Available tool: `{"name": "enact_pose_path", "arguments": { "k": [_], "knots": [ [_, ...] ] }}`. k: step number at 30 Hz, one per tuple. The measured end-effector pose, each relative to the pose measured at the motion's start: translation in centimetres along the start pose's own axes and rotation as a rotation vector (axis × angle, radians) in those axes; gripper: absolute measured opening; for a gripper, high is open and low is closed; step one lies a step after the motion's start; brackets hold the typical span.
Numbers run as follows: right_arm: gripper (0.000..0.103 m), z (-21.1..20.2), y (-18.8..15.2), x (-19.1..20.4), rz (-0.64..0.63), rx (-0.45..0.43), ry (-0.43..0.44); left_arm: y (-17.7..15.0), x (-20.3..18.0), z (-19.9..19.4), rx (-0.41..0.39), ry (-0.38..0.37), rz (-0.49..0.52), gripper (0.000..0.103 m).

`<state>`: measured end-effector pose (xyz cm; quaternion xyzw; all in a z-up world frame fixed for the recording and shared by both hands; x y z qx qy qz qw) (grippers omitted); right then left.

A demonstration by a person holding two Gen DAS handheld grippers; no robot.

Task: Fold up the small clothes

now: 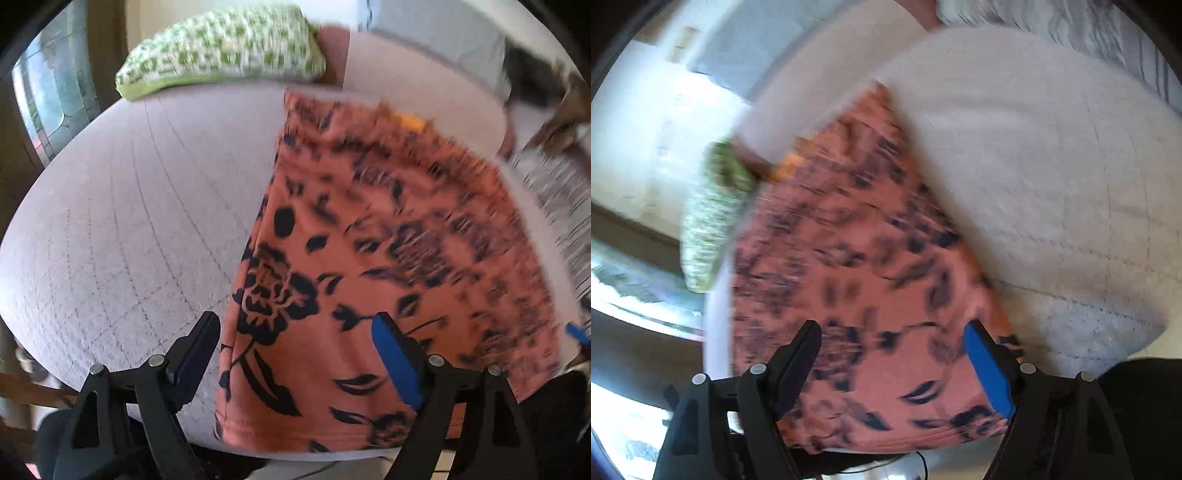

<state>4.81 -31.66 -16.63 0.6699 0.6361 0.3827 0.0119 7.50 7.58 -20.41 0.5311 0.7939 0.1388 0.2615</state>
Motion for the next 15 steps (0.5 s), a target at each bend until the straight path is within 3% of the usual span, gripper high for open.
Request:
{"name": "enact_pose_path", "arguments": {
  "k": [2, 4, 5, 9, 11, 15],
  "knots": [
    [0.090, 0.7, -1.1, -0.4, -0.007, 0.022, 0.001, -0.8, 0.4, -0.1, 0.017, -0.014, -0.011, 0.085],
    [0.088, 2.4, -4.2, -3.9, 0.150, 0.141, -0.048, -2.4, 2.1, 1.5, 0.107, 0.068, -0.035, 0.084],
    [0.088, 1.6, -3.7, -3.8, 0.164, 0.091, -0.022, -2.5, 2.7, 1.1, 0.111, 0.058, -0.061, 0.083],
    [0.088, -2.5, -1.3, -3.2, 0.042, -0.027, -0.066, -1.8, 3.2, -2.9, 0.005, -0.071, -0.144, 0.084],
    [0.088, -2.5, -1.6, -4.3, -0.001, 0.022, -0.125, -2.3, 3.7, -2.9, 0.034, -0.101, -0.161, 0.084],
    [0.086, -0.1, -4.2, -5.5, -0.010, 0.156, -0.145, -3.7, 4.8, -2.3, 0.113, -0.162, -0.260, 0.084]
  ]
}}
Point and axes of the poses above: each gripper's, at about its wrist camera, not at the fingertips, and z roughly the way its jaws point, x to its left, y to its top, the point moved 10 cm from there along z, roughly the way its jaws point, and after that the axes turned 14 degrees about -z, right-handed, at the moved point
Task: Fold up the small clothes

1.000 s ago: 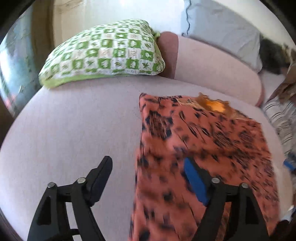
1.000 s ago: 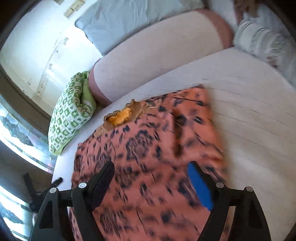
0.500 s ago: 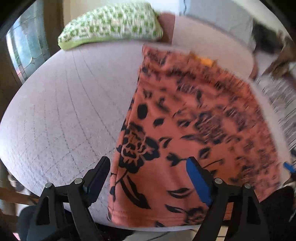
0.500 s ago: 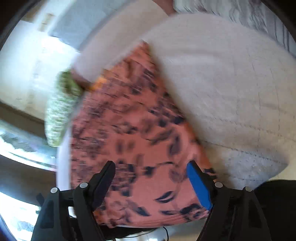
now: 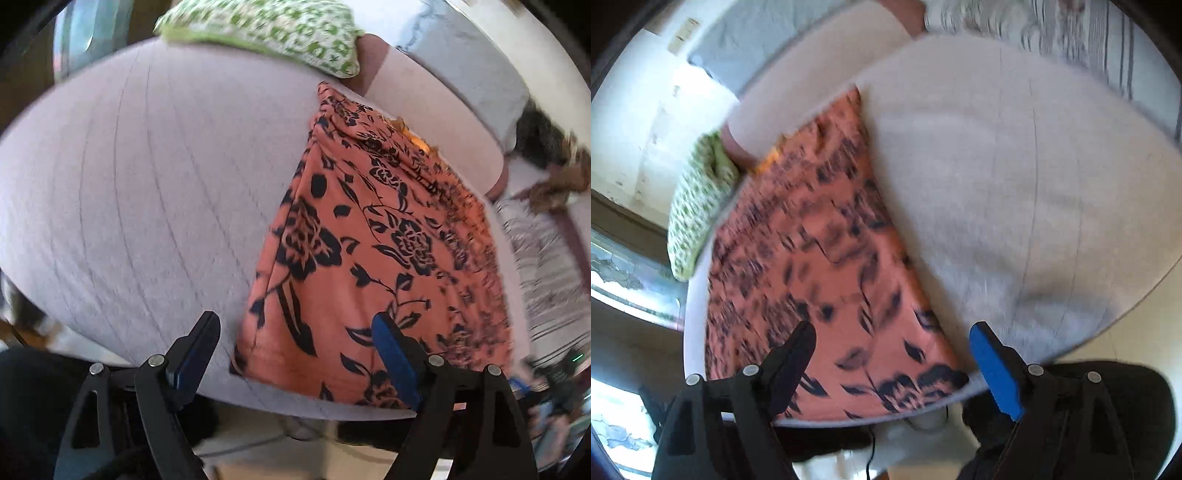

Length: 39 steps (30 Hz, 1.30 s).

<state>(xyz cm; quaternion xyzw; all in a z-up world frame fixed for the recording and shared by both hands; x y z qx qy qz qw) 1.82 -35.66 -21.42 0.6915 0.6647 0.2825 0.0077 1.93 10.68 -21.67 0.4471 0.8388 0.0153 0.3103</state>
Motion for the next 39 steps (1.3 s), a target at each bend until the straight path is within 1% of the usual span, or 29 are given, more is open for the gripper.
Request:
{"name": "enact_pose_path", "arguments": {
  "k": [1, 2, 3, 4, 6, 7, 10, 12, 13, 14, 15, 16, 17, 18, 20, 22, 24, 25, 26, 27, 28, 29, 31, 32, 33, 34, 36, 38, 39],
  "knots": [
    [0.086, 0.2, -0.2, 0.3, -0.029, 0.014, -0.024, -0.3, 0.4, 0.4, 0.015, -0.008, -0.023, 0.084],
    [0.085, 0.5, -0.3, 0.6, -0.030, 0.028, -0.020, -0.5, 0.9, 0.6, 0.028, -0.003, -0.044, 0.084],
    [0.075, 0.8, -0.5, 1.0, -0.014, 0.041, 0.003, -0.8, 1.2, 0.8, 0.034, 0.001, -0.051, 0.083],
    [0.071, 1.2, -0.9, 1.0, 0.000, 0.065, 0.002, -0.9, 1.3, 0.6, 0.030, 0.006, -0.048, 0.080],
    [0.061, 1.2, -1.2, 0.8, -0.015, 0.067, -0.031, -1.1, 1.3, 0.5, 0.019, 0.016, -0.011, 0.055],
    [0.060, 1.1, -1.4, 0.3, -0.010, 0.070, -0.029, -1.3, 1.3, 0.4, 0.026, 0.025, 0.006, 0.051],
    [0.060, 1.1, -1.4, -0.1, -0.001, 0.077, -0.027, -0.9, 1.1, 1.1, 0.035, 0.036, 0.010, 0.051],
    [0.061, 0.7, -1.2, -0.1, -0.023, 0.072, -0.039, -1.0, 1.0, 1.0, 0.035, 0.036, 0.017, 0.055],
    [0.061, 0.8, -1.4, 0.1, -0.028, 0.079, -0.047, -1.0, 0.8, 1.3, 0.035, 0.043, 0.030, 0.055],
    [0.060, 1.2, -1.5, 0.0, -0.039, 0.092, -0.057, -1.0, 0.6, 1.4, 0.033, 0.054, 0.042, 0.050],
    [0.052, 1.3, -1.5, 0.0, -0.043, 0.097, -0.066, -0.8, 0.7, 1.4, 0.027, 0.072, 0.054, 0.019],
    [0.042, 1.2, -1.5, -0.2, -0.056, 0.108, -0.094, -0.6, 0.6, 1.5, 0.032, 0.074, 0.062, 0.006],
    [0.010, 0.9, -1.5, 0.1, -0.058, 0.105, -0.070, -0.3, 0.2, 1.4, 0.031, 0.050, 0.042, 0.007],
    [0.011, 0.5, -1.4, 0.5, -0.040, 0.099, -0.035, 0.0, 0.2, 0.9, 0.016, 0.042, 0.035, 0.007],
    [0.011, -1.4, -1.0, 1.3, -0.043, 0.058, -0.018, 0.8, -0.5, -1.5, -0.040, 0.021, 0.040, 0.007],
    [0.011, -4.0, -0.4, 2.6, -0.035, 0.003, 0.018, 1.4, -1.1, -3.5, -0.078, -0.005, 0.044, 0.007],
    [0.011, -4.5, -0.3, 2.8, -0.031, 0.000, 0.030, 1.5, -0.9, -3.8, -0.075, 0.002, 0.050, 0.007],
    [0.012, -3.6, -0.7, 2.3, -0.016, 0.034, 0.033, 1.3, -0.3, -2.9, -0.050, 0.021, 0.042, 0.007],
    [0.016, -2.2, -1.4, 1.5, -0.005, 0.087, 0.012, 0.9, 0.7, -1.4, -0.003, 0.058, 0.027, 0.009],
    [0.021, -0.6, -2.3, 0.3, 0.010, 0.146, -0.036, 0.4, 1.6, 0.0, 0.042, 0.089, 0.012, 0.010],
    [0.024, 0.0, -2.8, -0.1, 0.020, 0.165, -0.052, 0.0, 2.8, 1.3, 0.078, 0.128, -0.010, 0.013],
    [0.027, 0.3, -2.9, 0.0, 0.014, 0.162, -0.040, 0.0, 3.2, 1.6, 0.078, 0.129, -0.030, 0.016],
    [0.052, -0.5, -2.4, 0.8, -0.016, 0.121, -0.034, 0.1, 2.8, 1.0, 0.056, 0.091, -0.051, 0.029],
    [0.079, -1.0, -2.0, 1.2, -0.031, 0.094, -0.039, 0.4, 2.4, 0.5, 0.028, 0.081, -0.041, 0.049],
    [0.082, -1.6, -1.4, 1.3, -0.044, 0.057, -0.051, 0.6, 2.4, 0.0, 0.005, 0.083, -0.027, 0.063],
    [0.082, -2.0, -0.8, 1.2, -0.052, 0.033, -0.068, 0.8, 2.1, -0.2, -0.018, 0.085, -0.005, 0.064],
    [0.082, -1.9, -0.5, 1.2, -0.042, 0.026, -0.068, 0.9, 1.9, -0.1, -0.024, 0.096, 0.020, 0.064],
    [0.082, -0.3, -0.9, 1.0, -0.020, 0.081, -0.038, 0.3, 2.2, 1.2, 0.020, 0.123, 0.017, 0.064],
    [0.079, 0.4, -1.3, 1.0, -0.014, 0.108, -0.032, 0.2, 2.2, 1.4, 0.023, 0.128, 0.016, 0.063]
  ]
}}
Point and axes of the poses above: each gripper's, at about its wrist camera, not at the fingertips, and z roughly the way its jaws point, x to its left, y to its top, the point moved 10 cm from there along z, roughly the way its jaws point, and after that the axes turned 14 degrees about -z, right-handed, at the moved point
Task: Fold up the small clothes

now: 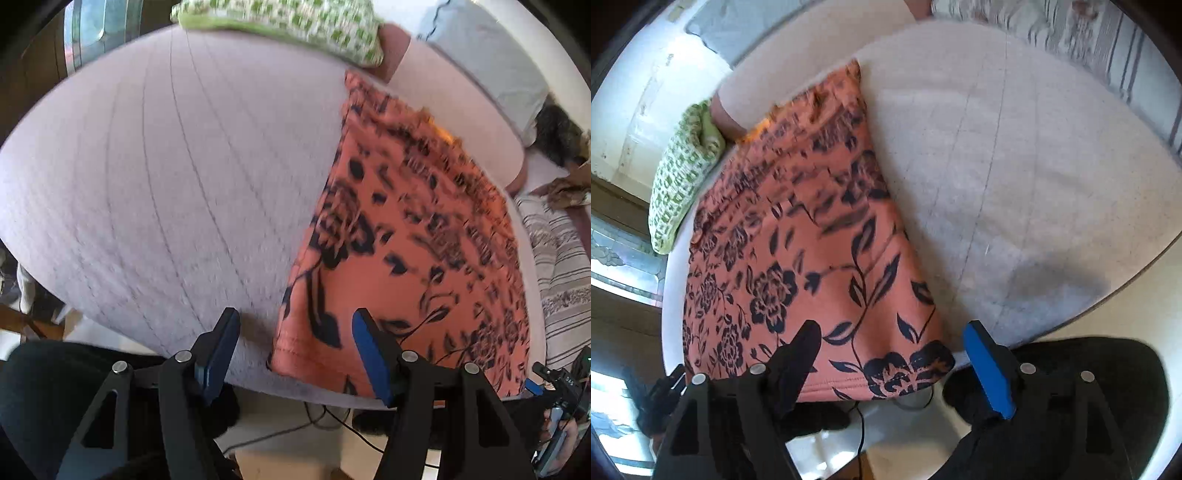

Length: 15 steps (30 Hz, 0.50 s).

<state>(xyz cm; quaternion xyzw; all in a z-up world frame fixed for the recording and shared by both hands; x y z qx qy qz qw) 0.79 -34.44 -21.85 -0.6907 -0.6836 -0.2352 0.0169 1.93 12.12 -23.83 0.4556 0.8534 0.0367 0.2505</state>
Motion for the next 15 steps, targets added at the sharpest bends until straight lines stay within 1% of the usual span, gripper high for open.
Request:
{"name": "enact_pose_path", "arguments": {
  "k": [1, 2, 3, 4, 5, 7, 8, 9, 10, 11, 12, 13, 14, 15],
  "knots": [
    [0.073, 0.6, -0.3, 0.1, -0.002, 0.018, 0.012, 0.0, 0.0, -0.2, -0.015, 0.008, 0.012, 0.060],
    [0.044, 0.9, -0.5, 0.4, -0.002, 0.025, 0.031, -0.1, -0.1, -0.4, -0.020, 0.009, 0.030, 0.028],
    [0.022, 0.8, -0.6, 0.7, 0.003, 0.021, 0.052, -0.2, -0.3, -0.6, -0.011, 0.006, 0.044, 0.008],
    [0.021, 0.5, -0.6, 0.9, 0.010, 0.010, 0.059, -0.2, -0.5, -1.0, -0.017, -0.004, 0.044, 0.007],
    [0.020, 0.2, -0.4, 0.9, 0.011, 0.000, 0.059, 0.1, -0.7, -1.6, -0.041, -0.012, 0.054, 0.007],
    [0.020, -0.2, -0.2, 1.1, 0.010, -0.018, 0.066, 0.2, -0.8, -1.8, -0.051, -0.008, 0.065, 0.007],
    [0.021, 0.0, -0.1, 0.9, 0.006, -0.011, 0.061, 0.1, -0.5, -1.3, -0.033, -0.005, 0.056, 0.008],
    [0.023, 0.4, -0.3, 0.6, 0.012, 0.007, 0.055, 0.0, -0.3, -0.9, -0.014, 0.002, 0.045, 0.015],
    [0.024, 0.6, -0.4, 0.5, 0.031, 0.013, 0.060, -0.1, 0.0, -0.6, -0.004, 0.007, 0.029, 0.021],
    [0.025, 0.5, -0.5, 0.6, 0.040, -0.002, 0.070, -0.2, 0.0, -0.6, 0.000, 0.005, 0.017, 0.036],
    [0.035, 0.2, -0.5, 0.8, 0.043, -0.018, 0.075, -0.4, -0.2, -0.8, 0.000, -0.001, 0.010, 0.053],
    [0.044, -0.3, -0.4, 0.9, 0.044, -0.034, 0.081, -0.4, -0.3, -1.0, -0.007, -0.006, 0.006, 0.060],
    [0.069, -0.4, -0.1, 0.9, 0.046, -0.048, 0.083, -0.3, -0.4, -1.1, -0.021, -0.006, 0.004, 0.069],
    [0.077, -0.5, 0.0, 0.7, 0.047, -0.059, 0.075, -0.2, -0.6, -1.1, -0.030, -0.005, 0.010, 0.069]
  ]
}}
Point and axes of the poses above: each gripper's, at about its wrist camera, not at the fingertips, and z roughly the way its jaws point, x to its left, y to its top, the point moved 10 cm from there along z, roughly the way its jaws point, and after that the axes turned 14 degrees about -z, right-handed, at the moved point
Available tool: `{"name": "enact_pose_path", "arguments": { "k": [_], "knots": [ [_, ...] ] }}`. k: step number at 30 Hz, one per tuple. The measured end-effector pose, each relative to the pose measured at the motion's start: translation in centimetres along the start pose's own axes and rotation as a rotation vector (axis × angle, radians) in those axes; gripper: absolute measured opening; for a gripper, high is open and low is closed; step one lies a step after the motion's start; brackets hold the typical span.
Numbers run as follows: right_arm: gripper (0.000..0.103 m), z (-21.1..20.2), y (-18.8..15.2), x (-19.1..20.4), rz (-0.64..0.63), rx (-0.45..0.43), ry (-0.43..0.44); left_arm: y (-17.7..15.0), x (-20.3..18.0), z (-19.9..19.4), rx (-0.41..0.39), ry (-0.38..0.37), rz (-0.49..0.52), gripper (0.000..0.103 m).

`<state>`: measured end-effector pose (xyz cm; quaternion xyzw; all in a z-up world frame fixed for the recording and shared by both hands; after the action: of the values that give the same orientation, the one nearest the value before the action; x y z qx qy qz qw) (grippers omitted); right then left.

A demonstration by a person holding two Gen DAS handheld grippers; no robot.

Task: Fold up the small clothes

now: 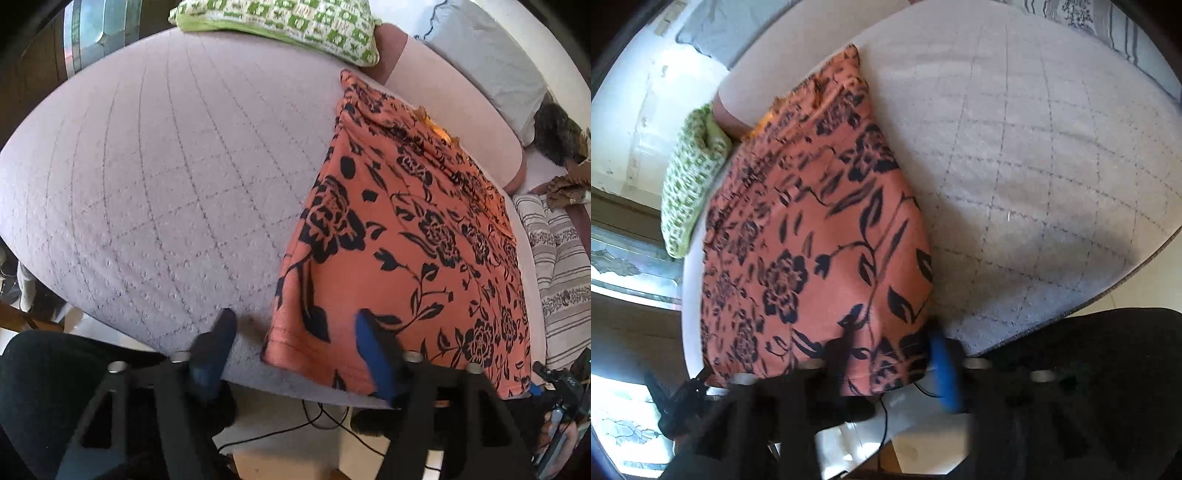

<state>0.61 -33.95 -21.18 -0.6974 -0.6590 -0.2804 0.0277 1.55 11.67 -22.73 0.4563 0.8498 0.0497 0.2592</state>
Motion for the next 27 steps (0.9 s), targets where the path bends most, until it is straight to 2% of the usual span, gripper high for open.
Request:
{"name": "enact_pose_path", "arguments": {
  "k": [2, 3, 4, 5, 6, 8, 10, 13, 14, 16, 17, 18, 20, 21, 22, 23, 24, 25, 27],
  "knots": [
    [0.075, 0.5, 0.0, -0.3, 0.011, 0.012, -0.004, -0.2, 0.0, 0.6, 0.019, 0.010, 0.012, 0.069],
    [0.069, 0.7, 0.0, 0.0, 0.016, 0.012, 0.018, -0.4, -0.1, 0.7, 0.019, 0.022, 0.019, 0.065],
    [0.061, 0.8, 0.0, 0.2, 0.022, 0.009, 0.031, -0.3, -0.3, 0.7, 0.011, 0.037, 0.031, 0.057],
    [0.042, 1.0, -0.1, 0.2, 0.024, 0.016, 0.031, -0.2, -0.2, 0.7, 0.003, 0.056, 0.055, 0.031],
    [0.034, 1.1, -0.2, 0.1, 0.026, 0.022, 0.033, -0.2, -0.3, 0.9, 0.004, 0.061, 0.062, 0.015],
    [0.031, 1.1, -0.3, -0.1, 0.029, 0.022, 0.033, 0.0, -0.4, 1.2, 0.025, 0.035, 0.033, 0.011],
    [0.031, 0.7, -0.2, -0.1, 0.034, 0.007, 0.043, 0.1, -0.1, 1.1, 0.033, 0.040, 0.033, 0.010],
    [0.032, 0.5, 0.0, -0.4, 0.014, 0.011, 0.030, 0.0, 0.1, 0.9, 0.038, 0.048, 0.044, 0.011],
    [0.032, 0.5, -0.1, -0.4, 0.011, 0.016, 0.034, 0.1, -0.1, 1.1, 0.037, 0.049, 0.039, 0.015],
    [0.044, 0.2, 0.0, -0.4, 0.000, -0.001, 0.040, 0.0, -0.4, 1.0, 0.055, 0.035, 0.014, 0.033],
    [0.069, 0.0, 0.1, -0.5, -0.002, -0.010, 0.038, 0.0, -0.6, 0.9, 0.060, 0.027, 0.005, 0.051],
    [0.072, -0.1, 0.2, -0.2, -0.006, -0.025, 0.057, 0.0, -0.7, 0.8, 0.051, 0.033, 0.003, 0.066],
    [0.072, 0.2, 0.5, -0.1, -0.013, -0.022, 0.044, 0.2, -0.8, 0.7, 0.019, 0.044, 0.007, 0.068],
    [0.071, 0.4, 0.7, 0.0, -0.022, -0.022, 0.045, 0.1, -0.8, 1.0, 0.021, 0.052, 0.017, 0.063],
    [0.069, 0.5, 0.7, 0.0, -0.021, -0.020, 0.047, -0.1, -0.7, 1.3, 0.033, 0.060, 0.025, 0.049],
    [0.052, 0.7, 0.8, 0.0, -0.011, -0.012, 0.052, -0.1, -0.5, 1.5, 0.027, 0.094, 0.047, 0.019],
    [0.022, 0.9, 0.8, 0.1, -0.009, -0.001, 0.062, -0.1, -0.8, 1.4, 0.025, 0.081, 0.064, 0.009],
    [0.018, 0.9, 0.8, 0.2, -0.006, 0.003, 0.074, -0.1, -1.2, 1.3, 0.031, 0.061, 0.075, 0.008],
    [0.017, 0.8, 0.8, 0.4, -0.012, 0.008, 0.088, 0.0, -1.3, 1.1, 0.030, 0.049, 0.086, 0.008]
  ]
}}
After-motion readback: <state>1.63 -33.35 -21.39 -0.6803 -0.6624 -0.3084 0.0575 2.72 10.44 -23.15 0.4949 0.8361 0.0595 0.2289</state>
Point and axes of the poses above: each gripper's, at about its wrist camera, not at the fingertips, and z roughly the way its jaws point, x to its left, y to its top, the point moved 10 cm from there along z, roughly the way its jaws point, and after that the axes turned 14 degrees about -z, right-handed, at the moved point
